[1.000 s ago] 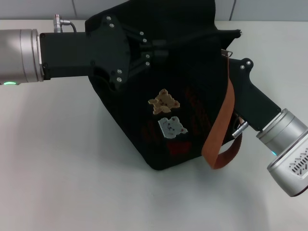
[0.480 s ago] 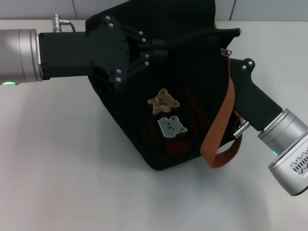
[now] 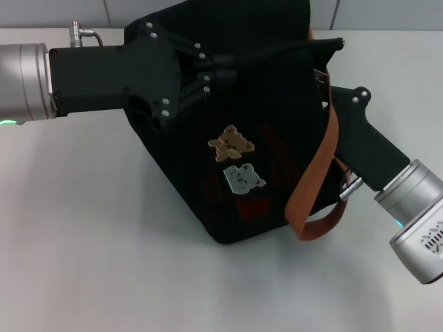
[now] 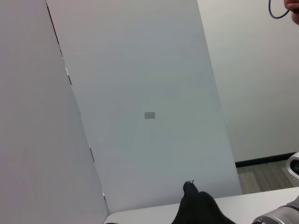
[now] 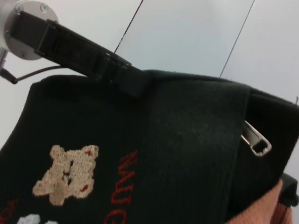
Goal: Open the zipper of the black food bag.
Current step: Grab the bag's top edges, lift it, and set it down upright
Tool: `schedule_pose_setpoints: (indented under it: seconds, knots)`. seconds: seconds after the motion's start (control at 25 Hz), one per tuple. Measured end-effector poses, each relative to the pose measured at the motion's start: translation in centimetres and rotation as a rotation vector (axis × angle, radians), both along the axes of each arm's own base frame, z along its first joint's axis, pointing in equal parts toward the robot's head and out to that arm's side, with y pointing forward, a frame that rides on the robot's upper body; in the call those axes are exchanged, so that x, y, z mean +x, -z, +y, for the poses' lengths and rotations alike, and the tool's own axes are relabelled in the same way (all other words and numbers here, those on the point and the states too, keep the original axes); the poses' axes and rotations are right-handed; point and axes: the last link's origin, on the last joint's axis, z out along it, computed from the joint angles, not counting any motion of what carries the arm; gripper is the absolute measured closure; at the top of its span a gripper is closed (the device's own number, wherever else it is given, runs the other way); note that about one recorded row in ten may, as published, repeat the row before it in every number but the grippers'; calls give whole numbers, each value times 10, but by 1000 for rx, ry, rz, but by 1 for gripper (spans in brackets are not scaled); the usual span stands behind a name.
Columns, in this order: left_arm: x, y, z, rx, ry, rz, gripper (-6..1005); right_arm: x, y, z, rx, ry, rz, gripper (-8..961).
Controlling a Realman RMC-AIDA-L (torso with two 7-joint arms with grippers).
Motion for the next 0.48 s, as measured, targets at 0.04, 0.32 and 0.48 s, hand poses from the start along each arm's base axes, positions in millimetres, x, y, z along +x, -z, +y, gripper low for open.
schedule_pose_setpoints:
  seconds: [0.04, 0.32, 0.48]
  knots:
    - [-1, -1, 0, 2, -2, -2, 920, 1, 0, 0, 1, 1, -2, 952]
    - [-4, -5, -2, 13, -17, -27, 920, 7, -3, -2, 11, 15, -14, 952]
    - [-6, -6, -3, 18, -25, -32, 920, 12, -3, -5, 14, 28, -21, 952]
